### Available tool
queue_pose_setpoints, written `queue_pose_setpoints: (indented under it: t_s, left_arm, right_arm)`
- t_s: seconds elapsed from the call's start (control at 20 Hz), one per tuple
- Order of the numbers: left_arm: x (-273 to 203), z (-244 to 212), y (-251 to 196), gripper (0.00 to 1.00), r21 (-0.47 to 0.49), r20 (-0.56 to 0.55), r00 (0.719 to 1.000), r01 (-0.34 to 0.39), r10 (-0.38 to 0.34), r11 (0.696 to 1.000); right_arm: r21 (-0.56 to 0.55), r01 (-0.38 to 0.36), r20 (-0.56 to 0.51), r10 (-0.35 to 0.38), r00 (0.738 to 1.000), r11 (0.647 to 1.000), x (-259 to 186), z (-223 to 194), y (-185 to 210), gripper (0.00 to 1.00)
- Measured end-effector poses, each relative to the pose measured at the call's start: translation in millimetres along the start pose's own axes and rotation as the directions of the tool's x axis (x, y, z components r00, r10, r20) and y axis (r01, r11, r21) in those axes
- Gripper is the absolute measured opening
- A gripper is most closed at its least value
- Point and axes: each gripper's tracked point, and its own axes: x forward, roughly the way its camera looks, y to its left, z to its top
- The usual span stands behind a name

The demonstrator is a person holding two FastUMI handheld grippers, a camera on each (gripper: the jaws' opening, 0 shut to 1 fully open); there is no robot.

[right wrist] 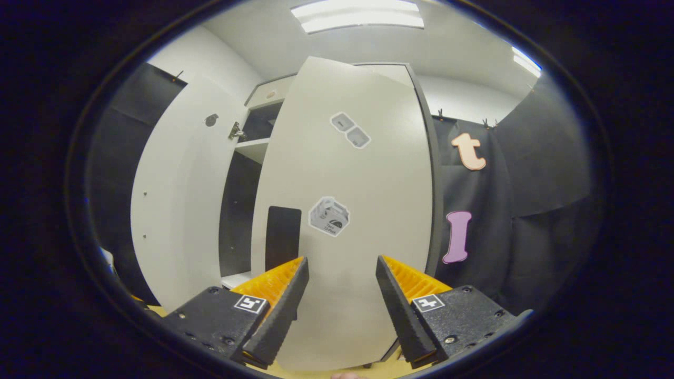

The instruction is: Grab one shoe with the right hand and put it into the shoe cabinet, grab the other shoe with the left hand and put it into the shoe cabinet; then close the right door with the right hand and the left door with the left hand.

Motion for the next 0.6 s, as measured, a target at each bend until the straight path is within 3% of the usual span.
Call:
queue_pose_setpoints:
  t_s: [0.2,0.4,0.6]
  left_arm:
    - [4,1,5,0.95,-0.012,-0.004,1.0,-0.004,0.004,1.0]
    - [5,3,-3,0.95,-0.021,-0.001,1.0,0.016,-0.016,1.0]
    - [10,6,-19,0.95,-0.05,-0.001,0.998,0.065,-0.065,0.997]
  right_arm:
    - [-0.015,0.028,0.027,-0.028,0.999,1.0,-14,11,-9,0.89]
    - [-0.041,0.065,0.062,-0.063,0.996,0.997,-55,27,-12,0.9]
    - [-0.003,0.101,0.065,-0.101,0.993,0.995,-99,10,-5,0.9]
